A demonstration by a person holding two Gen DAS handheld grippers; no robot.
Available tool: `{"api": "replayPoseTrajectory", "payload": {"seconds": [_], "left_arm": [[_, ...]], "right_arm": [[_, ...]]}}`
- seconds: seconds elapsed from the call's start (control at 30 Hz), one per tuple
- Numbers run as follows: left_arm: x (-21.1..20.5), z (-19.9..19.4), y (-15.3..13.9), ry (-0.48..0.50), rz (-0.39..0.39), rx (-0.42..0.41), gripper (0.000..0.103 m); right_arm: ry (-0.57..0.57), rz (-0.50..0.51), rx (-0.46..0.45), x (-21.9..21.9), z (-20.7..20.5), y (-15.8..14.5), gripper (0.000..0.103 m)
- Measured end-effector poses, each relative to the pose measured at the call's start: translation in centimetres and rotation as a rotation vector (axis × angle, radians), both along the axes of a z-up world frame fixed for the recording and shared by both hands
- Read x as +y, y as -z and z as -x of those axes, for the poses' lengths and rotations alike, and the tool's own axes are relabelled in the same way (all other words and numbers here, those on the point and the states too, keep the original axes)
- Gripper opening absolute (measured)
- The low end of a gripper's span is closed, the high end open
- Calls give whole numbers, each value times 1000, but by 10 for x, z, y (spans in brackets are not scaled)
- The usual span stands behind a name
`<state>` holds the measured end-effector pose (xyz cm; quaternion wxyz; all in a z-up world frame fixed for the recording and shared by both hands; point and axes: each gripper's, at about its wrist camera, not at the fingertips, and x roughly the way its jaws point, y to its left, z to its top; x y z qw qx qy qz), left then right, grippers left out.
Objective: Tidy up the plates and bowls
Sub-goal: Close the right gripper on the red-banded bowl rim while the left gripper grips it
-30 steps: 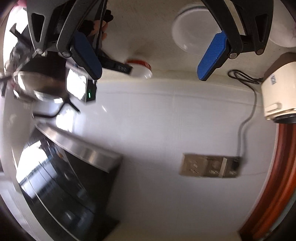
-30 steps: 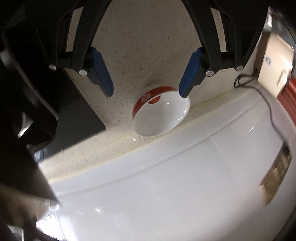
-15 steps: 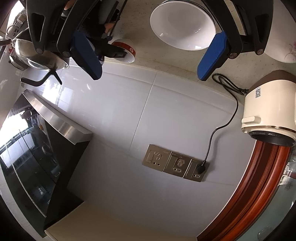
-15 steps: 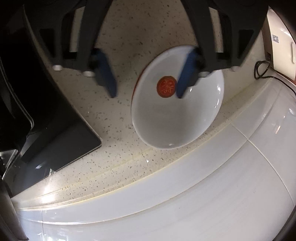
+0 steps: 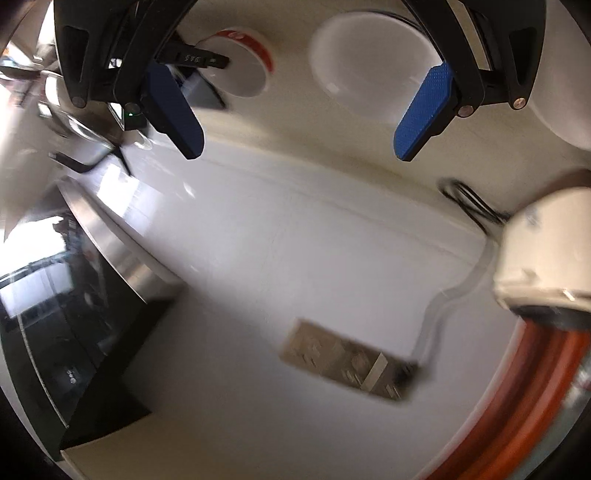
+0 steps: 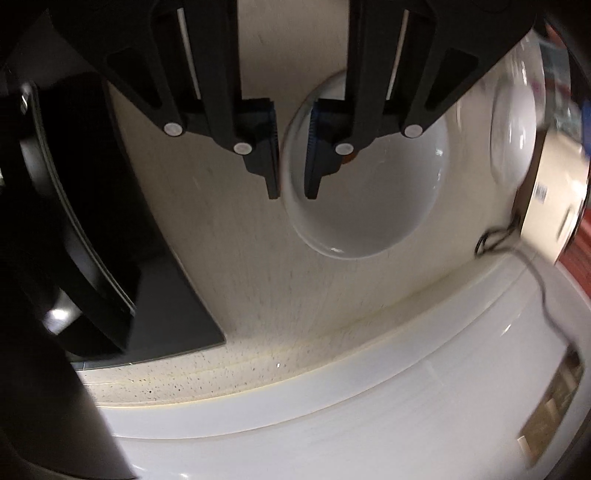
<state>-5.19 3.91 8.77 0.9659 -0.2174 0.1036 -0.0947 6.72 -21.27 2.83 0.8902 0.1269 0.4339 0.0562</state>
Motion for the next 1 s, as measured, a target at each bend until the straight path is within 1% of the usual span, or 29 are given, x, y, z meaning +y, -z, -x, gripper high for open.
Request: {"api": "replayPoseTrajectory", "payload": {"seconds": [0.1,0.17,0.23,0.3,0.37,0.47,0.6,0.67,0.77,0.87,0.93,0.97,1.0], "left_arm": [[-16,-8,4,159,5,67,103],[-33,-8,6,278,-16,79,103],[-51,-5,8,366,-53,88,103],[-65,-4,11,376,-112,101,103],[-78,-4,16,378,-171,124,103],[-91,-8,23,372,-231,167,103],[-99,-19,33,339,-290,228,103],[-102,-24,40,333,-315,267,103],[-109,-30,50,331,-355,306,103],[-111,-34,58,324,-386,353,95],[-114,-37,66,318,-425,396,84],[-115,-40,70,322,-439,422,81],[-116,-43,75,348,-433,452,74]], "right_arm": [[-28,5,-8,-4,24,-3,16],[-46,6,-12,-7,37,-4,16],[-53,17,-23,-8,48,-4,16],[-54,26,-31,-9,56,-3,19],[-50,36,-39,-12,61,-1,29],[-38,36,-46,-17,71,1,34],[-25,14,-42,-24,81,2,39],[-15,6,-37,-27,84,3,45],[0,-13,-35,-33,87,4,51],[5,7,-38,-37,91,2,51],[3,15,-40,-37,93,1,51],[1,21,-42,-37,94,1,51],[-2,24,-42,-37,94,1,51]]}}
